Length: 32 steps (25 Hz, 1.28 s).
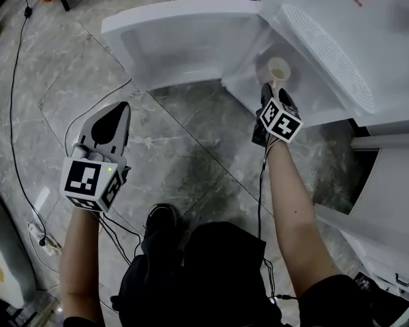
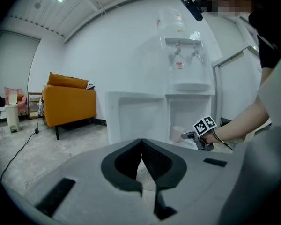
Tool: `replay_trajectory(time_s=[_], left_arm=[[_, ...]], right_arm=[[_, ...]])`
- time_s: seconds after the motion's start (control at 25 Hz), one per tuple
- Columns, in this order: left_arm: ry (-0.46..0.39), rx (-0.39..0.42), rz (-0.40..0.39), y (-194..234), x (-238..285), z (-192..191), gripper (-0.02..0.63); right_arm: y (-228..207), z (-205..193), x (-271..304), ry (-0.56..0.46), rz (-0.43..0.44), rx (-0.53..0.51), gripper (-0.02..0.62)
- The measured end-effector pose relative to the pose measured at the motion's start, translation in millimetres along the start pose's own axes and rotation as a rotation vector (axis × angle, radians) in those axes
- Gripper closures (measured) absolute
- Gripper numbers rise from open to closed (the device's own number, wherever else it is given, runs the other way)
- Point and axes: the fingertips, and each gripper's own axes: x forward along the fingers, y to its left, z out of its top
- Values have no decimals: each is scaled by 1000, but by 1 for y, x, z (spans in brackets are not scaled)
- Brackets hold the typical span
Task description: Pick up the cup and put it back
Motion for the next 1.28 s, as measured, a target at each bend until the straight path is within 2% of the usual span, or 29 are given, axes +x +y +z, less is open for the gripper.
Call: replay_trajectory(time_s=[0.2, 0.36, 0.4, 0.76, 1.04, 1.28], left_arm=[[0, -32, -7, -3, 14, -9, 595], [-10, -52, -32, -7, 15, -10, 597], [-11, -53, -35, -7, 15, -10, 595], [3, -46, -37, -11, 11, -15, 595], [-44, -36, -31, -18, -8, 10, 597], [-13, -38, -41, -18, -43, 52, 597]], right_arm=[[-1, -1, 12, 1, -38, -52, 416], [-10, 1, 15, 25, -100, -102, 497], [-11, 2, 16, 32, -108, -116, 541], [-8, 11, 4, -2, -50, -161, 551], [10, 16, -26, -39, -10, -248, 552], [42, 40, -91, -30, 23, -292, 552]])
